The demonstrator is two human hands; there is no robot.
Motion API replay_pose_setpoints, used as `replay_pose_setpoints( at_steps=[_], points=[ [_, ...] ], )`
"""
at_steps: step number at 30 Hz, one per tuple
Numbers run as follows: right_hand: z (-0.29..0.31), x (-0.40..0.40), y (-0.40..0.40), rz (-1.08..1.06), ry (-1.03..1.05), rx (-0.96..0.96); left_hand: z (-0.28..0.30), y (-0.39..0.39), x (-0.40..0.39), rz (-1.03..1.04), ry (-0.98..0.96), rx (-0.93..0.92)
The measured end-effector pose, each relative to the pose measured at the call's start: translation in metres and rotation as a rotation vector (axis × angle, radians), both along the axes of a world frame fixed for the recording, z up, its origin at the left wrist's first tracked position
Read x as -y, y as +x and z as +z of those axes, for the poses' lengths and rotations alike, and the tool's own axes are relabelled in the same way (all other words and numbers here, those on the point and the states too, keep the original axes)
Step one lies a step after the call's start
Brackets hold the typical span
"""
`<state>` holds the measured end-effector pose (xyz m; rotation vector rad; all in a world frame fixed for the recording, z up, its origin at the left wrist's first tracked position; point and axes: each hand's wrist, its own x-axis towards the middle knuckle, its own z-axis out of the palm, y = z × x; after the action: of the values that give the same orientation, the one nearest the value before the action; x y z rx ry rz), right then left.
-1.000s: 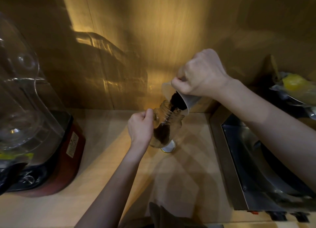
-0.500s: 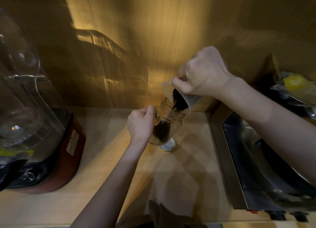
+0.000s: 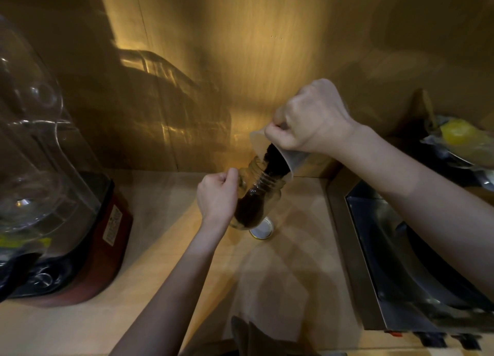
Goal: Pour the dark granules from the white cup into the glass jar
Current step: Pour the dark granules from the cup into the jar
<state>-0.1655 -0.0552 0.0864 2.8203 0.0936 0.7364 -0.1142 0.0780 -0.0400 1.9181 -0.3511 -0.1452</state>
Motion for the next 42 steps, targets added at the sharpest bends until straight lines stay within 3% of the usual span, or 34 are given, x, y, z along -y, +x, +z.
replay_pose_setpoints(
  at_steps=[42],
  points=[
    [-0.002, 0.001, -0.001, 0.14, -0.081, 0.086, -0.004, 0.005, 0.003, 0.019, -0.065, -0.048]
  ],
)
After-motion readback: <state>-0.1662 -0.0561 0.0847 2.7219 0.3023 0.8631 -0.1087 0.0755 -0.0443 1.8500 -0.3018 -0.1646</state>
